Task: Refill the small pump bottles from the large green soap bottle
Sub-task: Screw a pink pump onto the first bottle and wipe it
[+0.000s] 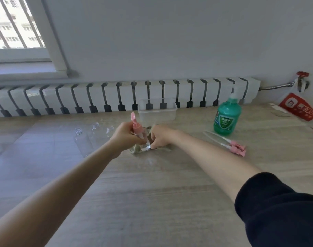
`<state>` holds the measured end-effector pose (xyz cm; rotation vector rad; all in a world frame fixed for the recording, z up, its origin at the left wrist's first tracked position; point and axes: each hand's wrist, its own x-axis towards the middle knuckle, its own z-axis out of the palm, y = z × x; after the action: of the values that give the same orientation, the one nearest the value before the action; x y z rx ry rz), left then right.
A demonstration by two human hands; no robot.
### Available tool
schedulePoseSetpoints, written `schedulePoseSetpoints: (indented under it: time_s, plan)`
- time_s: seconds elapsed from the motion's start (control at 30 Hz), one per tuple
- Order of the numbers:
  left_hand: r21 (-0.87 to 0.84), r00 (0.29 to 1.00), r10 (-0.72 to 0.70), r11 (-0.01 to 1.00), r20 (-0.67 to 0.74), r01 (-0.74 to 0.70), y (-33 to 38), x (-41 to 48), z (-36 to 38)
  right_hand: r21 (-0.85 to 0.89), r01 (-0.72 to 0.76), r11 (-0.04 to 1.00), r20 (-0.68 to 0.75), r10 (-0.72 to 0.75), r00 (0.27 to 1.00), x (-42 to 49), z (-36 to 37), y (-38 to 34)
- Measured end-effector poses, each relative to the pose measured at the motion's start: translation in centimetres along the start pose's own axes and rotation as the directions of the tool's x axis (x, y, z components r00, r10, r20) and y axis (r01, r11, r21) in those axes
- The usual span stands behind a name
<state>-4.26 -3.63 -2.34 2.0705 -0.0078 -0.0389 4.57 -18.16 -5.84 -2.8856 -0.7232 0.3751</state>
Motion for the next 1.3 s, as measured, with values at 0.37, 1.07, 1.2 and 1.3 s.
schedulePoseSetpoints:
  time_s: [0.37, 1.07, 1.2, 1.3]
  plan:
    - [-0.079, 0.998, 0.020, 0.997, -0.060, -0.025, 0.6, 0.2, -0.1, 0.284, 0.163, 0.945, -0.097, -0.141, 0.985, -3.5, 1.3, 0.2]
    - [0.150, 0.996, -0.042, 0.988, 0.078, 0.030, -1.8, 0.6, 4.6, 0.697, -0.392, 0.600, 0.201, 0.362, 0.910, -5.8, 1.3, 2.0]
    - [0.181, 0.999, -0.026, 0.983, 0.028, 0.021, -2.6, 1.0, 4.6, 0.972, -0.233, 0.029, 0.222, 0.209, 0.952, -5.2, 1.9, 1.3]
    - [0.170, 0.997, -0.067, 0.984, 0.041, 0.059, -2.9, 1.4, 4.5, 0.998, -0.045, -0.042, 0.049, 0.107, 0.993, -5.9, 2.3, 0.9]
